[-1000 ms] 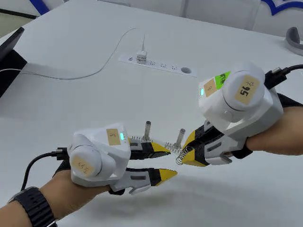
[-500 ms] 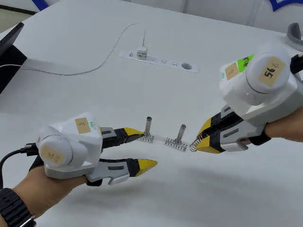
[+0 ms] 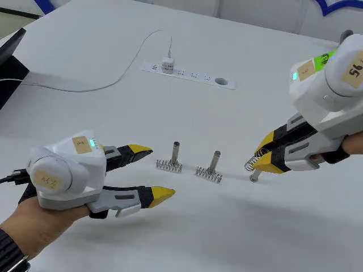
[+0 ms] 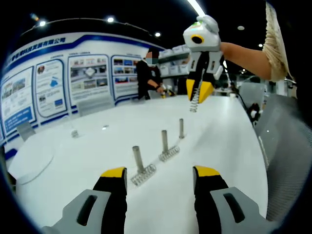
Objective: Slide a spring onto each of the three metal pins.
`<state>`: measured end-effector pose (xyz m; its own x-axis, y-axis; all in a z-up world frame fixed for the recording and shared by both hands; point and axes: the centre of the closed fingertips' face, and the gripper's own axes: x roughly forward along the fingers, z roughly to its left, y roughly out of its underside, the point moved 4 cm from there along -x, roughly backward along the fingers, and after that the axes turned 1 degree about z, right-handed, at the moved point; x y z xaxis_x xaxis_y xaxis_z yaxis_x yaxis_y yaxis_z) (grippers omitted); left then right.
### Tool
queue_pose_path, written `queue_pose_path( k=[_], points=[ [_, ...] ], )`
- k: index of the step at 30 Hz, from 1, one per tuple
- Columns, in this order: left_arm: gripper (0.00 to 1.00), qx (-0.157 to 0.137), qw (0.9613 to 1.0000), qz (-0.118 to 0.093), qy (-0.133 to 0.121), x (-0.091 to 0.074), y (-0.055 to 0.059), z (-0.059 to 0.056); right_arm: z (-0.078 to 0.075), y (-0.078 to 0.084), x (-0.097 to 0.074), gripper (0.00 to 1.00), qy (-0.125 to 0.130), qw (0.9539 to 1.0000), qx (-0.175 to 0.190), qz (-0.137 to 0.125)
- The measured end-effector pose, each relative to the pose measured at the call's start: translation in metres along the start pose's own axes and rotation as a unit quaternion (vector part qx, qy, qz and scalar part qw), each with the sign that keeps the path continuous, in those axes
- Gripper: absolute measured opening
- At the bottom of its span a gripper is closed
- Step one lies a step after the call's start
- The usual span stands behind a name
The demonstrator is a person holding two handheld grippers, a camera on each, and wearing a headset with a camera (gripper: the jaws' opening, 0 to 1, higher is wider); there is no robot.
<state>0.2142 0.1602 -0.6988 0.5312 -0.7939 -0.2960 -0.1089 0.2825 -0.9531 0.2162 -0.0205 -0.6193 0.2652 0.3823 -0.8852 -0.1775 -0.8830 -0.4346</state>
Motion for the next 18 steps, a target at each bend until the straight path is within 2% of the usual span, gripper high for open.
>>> queue_pose_path(
  k=[8,18],
  points=[
    [0.59,-0.003,1.0,0.002,0.0,0.0,0.0,0.002,-0.022,0.011,-0.008,0.12,0.015,0.9997,0.015,0.015],
    [0.61,-0.004,1.0,0.004,-0.002,0.0,-0.001,0.003,-0.038,0.025,0.013,0.12,0.012,0.9985,0.023,0.049]
  ],
)
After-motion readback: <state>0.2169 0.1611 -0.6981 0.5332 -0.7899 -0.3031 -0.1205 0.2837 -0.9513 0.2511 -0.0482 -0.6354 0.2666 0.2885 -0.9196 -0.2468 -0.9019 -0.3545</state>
